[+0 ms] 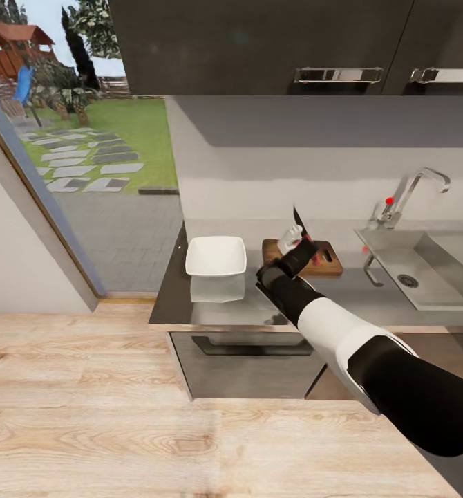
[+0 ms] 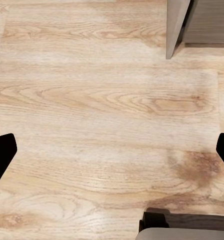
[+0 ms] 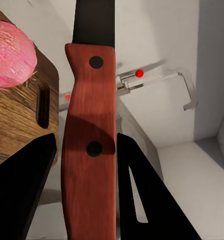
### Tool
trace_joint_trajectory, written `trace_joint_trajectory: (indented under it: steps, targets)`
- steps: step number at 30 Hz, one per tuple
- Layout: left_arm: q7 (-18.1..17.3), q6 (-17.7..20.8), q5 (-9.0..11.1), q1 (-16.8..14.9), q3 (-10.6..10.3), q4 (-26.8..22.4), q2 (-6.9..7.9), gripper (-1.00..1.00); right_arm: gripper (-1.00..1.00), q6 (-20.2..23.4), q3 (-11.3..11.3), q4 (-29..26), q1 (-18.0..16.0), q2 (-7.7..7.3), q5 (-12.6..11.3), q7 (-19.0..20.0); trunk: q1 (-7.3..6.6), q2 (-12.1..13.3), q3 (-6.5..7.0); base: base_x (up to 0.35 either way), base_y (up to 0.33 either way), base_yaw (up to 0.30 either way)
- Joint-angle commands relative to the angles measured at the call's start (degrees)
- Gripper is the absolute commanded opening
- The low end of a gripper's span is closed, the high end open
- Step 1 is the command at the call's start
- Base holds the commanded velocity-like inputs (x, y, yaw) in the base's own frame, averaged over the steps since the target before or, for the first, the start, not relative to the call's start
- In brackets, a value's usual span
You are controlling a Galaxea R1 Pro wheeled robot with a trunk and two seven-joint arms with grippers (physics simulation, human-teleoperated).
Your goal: In the kitchen, take the Vidalia onion out of the sink, dice it on the chopping board with the paring knife, put the diced onion into the bowl on the countertop, then place both the paring knife and the chopping board into the sink.
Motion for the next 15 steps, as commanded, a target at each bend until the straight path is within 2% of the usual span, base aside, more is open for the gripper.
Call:
trace_joint_trajectory:
  steps: [1,8,15]
  targets:
    - [-0.17,-0.32,0.36,-0.09,-0.09,0.22,0.0,1.0,-1.0,0.31,0.24,0.08,0.26,0.0,0.13,-0.06,0.01,-0.06,-0.06,0.0,0.0,0.0]
    - [-0.17,-0.32,0.36,-0.09,-0.08,0.22,0.0,1.0,-1.0,-0.74,0.23,0.13,1.21,0.0,0.14,-0.11,0.01,-0.06,-0.06,0.0,0.0,0.0]
    - [-0.08,-0.14,0.44,-0.09,-0.08,0.22,0.0,1.0,-1.0,-0.83,0.07,-2.06,0.91,0.0,-0.07,-0.36,0.01,-0.06,-0.06,0.0,0.0,0.0]
